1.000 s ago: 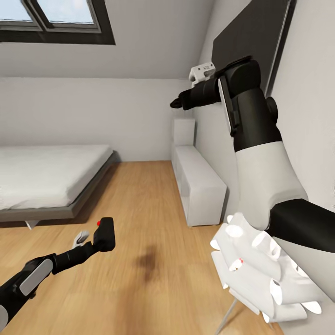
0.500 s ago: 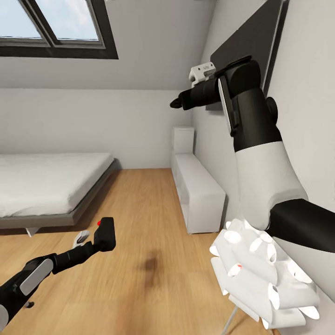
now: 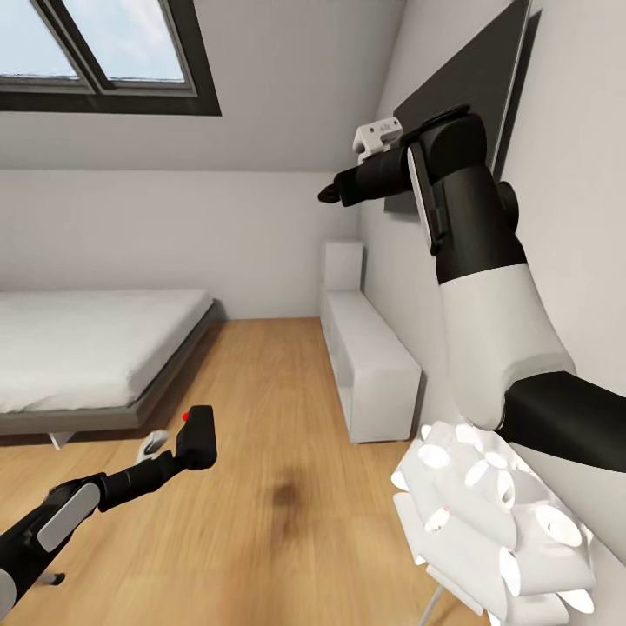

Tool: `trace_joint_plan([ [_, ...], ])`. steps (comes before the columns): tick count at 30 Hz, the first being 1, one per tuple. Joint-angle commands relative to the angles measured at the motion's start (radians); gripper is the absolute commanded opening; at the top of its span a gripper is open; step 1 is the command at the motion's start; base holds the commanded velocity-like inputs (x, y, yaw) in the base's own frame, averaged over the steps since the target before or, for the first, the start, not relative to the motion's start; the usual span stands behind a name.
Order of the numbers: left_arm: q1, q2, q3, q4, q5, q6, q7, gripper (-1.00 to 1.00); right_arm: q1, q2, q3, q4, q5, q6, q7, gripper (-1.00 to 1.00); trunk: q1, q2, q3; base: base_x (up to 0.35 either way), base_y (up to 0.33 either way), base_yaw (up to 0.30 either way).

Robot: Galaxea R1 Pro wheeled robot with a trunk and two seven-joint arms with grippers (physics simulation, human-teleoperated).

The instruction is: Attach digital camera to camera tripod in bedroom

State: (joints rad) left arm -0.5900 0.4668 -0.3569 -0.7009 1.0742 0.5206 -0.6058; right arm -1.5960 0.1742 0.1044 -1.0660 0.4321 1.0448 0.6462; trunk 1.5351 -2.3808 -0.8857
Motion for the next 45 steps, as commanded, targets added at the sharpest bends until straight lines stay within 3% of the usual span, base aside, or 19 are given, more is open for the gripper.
trace_joint_plan([
  [1, -0.001, 0.001, -0.004, 0.0, 0.007, 0.004, -0.001, -1.0, -0.001, 0.0, 0.0, 0.0, 0.01, 0.002, 0.009, 1.0, -0.004, 0.007, 0.002, 0.0, 0.0, 0.0],
  [15, -0.001, 0.0, -0.004, -0.004, 0.009, 0.004, -0.001, -1.0, 0.022, 0.0, 0.0, 0.002, 0.007, 0.002, 0.012, 1.0, -0.058, 0.105, 0.046, 0.0, 0.0, 0.0],
  [25, -0.001, -0.003, -0.003, -0.006, 0.009, 0.004, 0.0, -1.0, 0.204, 0.0, 0.0, -0.004, 0.005, 0.002, 0.035, 1.0, -0.096, 0.175, 0.077, 0.0, 0.0, 0.0],
  [28, -0.001, -0.005, -0.002, -0.006, 0.009, 0.003, 0.001, -1.0, 0.302, 0.0, 0.001, -0.004, 0.005, 0.002, 0.036, 1.0, -0.108, 0.196, 0.087, 0.0, 0.0, 0.0],
  [31, -0.001, -0.006, -0.002, -0.006, 0.008, 0.003, 0.002, -1.0, 0.349, 0.0, -0.001, -0.004, 0.006, 0.002, 0.035, 1.0, -0.119, 0.217, 0.096, 0.0, 0.0, 0.0],
  [45, -0.001, -0.008, -0.002, -0.009, 0.009, 0.003, 0.004, -1.0, 0.384, 0.0, -0.002, 0.004, 0.005, 0.002, 0.034, 1.0, -0.173, 0.315, 0.14, 0.0, 0.0, 0.0],
])
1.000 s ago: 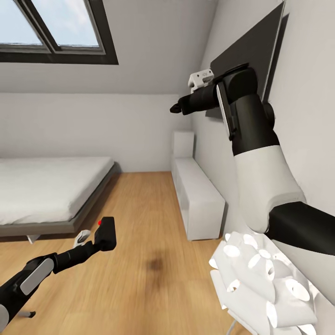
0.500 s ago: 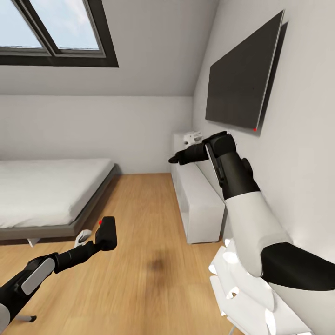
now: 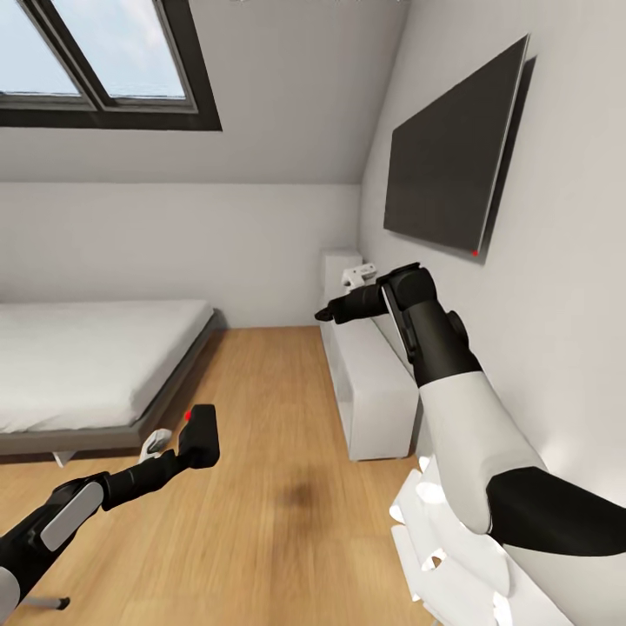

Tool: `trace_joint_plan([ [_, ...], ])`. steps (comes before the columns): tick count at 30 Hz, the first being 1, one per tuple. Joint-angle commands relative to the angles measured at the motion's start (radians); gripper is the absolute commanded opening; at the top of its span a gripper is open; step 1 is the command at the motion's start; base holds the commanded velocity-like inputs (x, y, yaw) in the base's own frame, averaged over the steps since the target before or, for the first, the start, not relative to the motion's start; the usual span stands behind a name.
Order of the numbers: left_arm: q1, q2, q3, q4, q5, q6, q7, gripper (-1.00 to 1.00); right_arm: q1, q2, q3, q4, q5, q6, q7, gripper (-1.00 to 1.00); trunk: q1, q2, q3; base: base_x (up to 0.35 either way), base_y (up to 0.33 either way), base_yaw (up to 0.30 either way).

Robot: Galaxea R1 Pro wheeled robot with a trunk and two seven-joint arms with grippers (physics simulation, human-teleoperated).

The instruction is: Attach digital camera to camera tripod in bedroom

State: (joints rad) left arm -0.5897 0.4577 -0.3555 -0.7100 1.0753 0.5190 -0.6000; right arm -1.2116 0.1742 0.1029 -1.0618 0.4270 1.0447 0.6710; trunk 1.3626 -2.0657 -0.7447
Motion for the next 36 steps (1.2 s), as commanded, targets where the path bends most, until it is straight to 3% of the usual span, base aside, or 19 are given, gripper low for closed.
trace_joint_plan([
  [1, -0.001, 0.001, -0.003, 0.0, 0.008, 0.004, -0.001, -1.0, 0.001, 0.0, 0.0, 0.001, 0.012, 0.003, 0.009, 1.0, -0.004, 0.007, 0.002, 0.0, 0.0, 0.0],
  [36, -0.002, 0.001, -0.001, -0.002, 0.008, 0.004, -0.001, -1.0, 0.004, 0.0, 0.001, 0.009, 0.01, 0.003, 0.008, 1.0, -0.138, 0.252, 0.112, 0.0, 0.0, 0.0],
])
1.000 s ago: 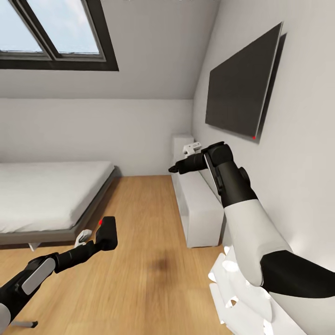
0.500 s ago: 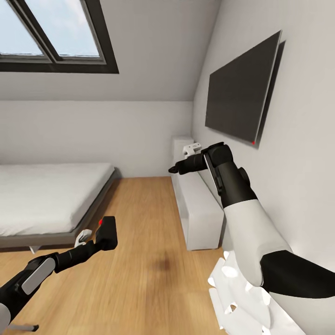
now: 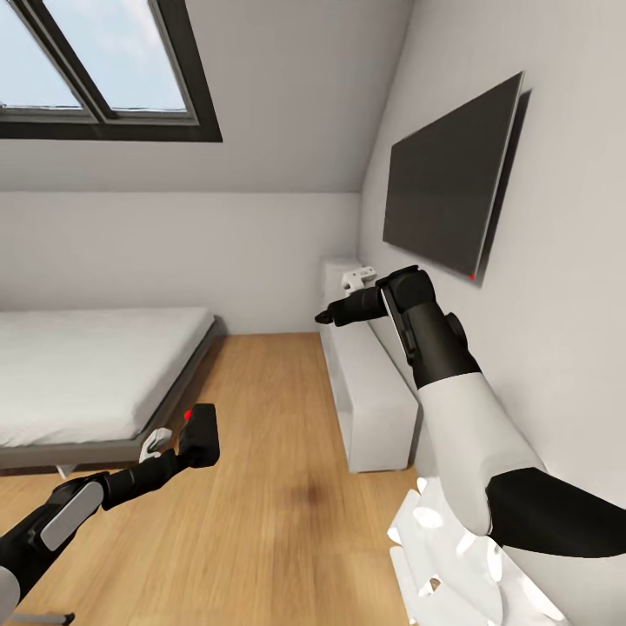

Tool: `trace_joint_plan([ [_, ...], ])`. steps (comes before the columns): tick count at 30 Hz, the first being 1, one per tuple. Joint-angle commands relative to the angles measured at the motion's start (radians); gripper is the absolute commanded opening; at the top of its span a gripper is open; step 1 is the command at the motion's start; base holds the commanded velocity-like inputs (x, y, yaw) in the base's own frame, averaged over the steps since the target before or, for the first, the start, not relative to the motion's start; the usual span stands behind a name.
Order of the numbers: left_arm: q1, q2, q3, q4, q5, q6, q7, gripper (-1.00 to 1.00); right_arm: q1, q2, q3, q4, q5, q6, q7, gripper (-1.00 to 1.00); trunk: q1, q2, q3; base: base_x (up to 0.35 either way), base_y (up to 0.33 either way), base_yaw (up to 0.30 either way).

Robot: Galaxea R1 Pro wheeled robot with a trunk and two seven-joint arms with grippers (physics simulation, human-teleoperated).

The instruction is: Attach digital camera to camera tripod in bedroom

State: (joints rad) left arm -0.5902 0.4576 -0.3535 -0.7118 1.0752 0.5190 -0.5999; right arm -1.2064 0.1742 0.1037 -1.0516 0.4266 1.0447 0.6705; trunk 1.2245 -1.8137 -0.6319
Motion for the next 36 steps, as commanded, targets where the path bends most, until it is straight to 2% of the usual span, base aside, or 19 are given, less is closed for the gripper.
trace_joint_plan([
  [1, -0.001, 0.001, -0.004, 0.0, 0.008, 0.004, -0.001, -1.0, -0.001, 0.0, 0.0, -0.001, 0.011, 0.002, 0.009, 1.0, -0.004, 0.007, 0.002, 0.0, 0.0, 0.0],
  [29, -0.001, 0.0, -0.002, 0.012, 0.007, 0.005, 0.0, -1.0, -0.001, 0.0, -0.001, 0.005, 0.013, 0.002, 0.004, 1.0, -0.111, 0.203, 0.09, 0.0, 0.0, 0.0],
  [36, 0.0, 0.002, -0.002, 0.009, 0.008, 0.007, 0.0, -1.0, -0.001, 0.0, -0.001, 0.05, 0.013, 0.002, 0.004, 1.0, -0.111, 0.203, 0.09, 0.0, 0.0, 0.0],
])
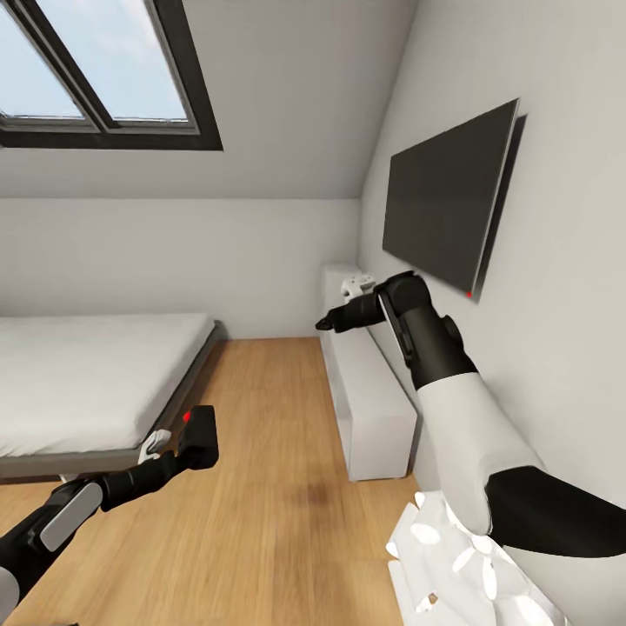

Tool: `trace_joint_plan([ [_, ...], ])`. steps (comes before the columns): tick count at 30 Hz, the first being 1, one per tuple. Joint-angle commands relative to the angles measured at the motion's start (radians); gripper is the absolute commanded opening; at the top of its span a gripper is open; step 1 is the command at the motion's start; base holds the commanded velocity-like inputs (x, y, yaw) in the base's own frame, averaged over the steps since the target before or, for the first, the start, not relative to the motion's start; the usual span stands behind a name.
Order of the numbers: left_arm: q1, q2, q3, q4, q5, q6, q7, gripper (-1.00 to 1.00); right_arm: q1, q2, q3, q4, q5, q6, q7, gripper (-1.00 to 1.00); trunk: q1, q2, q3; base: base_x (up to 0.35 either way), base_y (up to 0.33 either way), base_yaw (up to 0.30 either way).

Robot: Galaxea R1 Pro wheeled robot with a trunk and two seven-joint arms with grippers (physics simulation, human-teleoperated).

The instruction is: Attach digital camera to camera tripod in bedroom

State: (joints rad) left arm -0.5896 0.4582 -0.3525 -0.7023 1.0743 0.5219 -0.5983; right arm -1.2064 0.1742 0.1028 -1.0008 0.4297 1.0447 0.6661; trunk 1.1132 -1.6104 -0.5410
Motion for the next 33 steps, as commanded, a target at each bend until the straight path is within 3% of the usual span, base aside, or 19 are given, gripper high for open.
trace_joint_plan([
  [1, -0.001, 0.001, -0.004, -0.001, 0.009, 0.005, -0.001, -1.0, -0.001, 0.0, 0.0, 0.004, 0.01, 0.002, 0.009, 1.0, 0.0, -0.001, -0.001, 0.0, 0.0, 0.0],
  [12, -0.001, 0.007, -0.005, -0.029, 0.012, 0.002, -0.01, -1.0, -0.001, 0.0, 0.0, 0.039, 0.011, 0.002, 0.009, 1.0, 0.0, -0.001, -0.001, -0.062, 0.029, 0.0],
  [28, -0.001, 0.006, -0.005, -0.04, 0.01, 0.011, -0.011, -1.0, 0.01, 0.0, 0.001, 0.045, 0.011, 0.002, 0.009, 1.0, 0.0, -0.001, -0.001, -0.29, 0.147, 0.0],
  [33, -0.001, 0.004, -0.006, -0.039, 0.008, 0.01, -0.009, -1.0, 0.044, 0.0, 0.001, 0.046, 0.01, 0.002, 0.009, 1.0, 0.0, -0.001, -0.001, -0.302, 0.164, 0.0],
])
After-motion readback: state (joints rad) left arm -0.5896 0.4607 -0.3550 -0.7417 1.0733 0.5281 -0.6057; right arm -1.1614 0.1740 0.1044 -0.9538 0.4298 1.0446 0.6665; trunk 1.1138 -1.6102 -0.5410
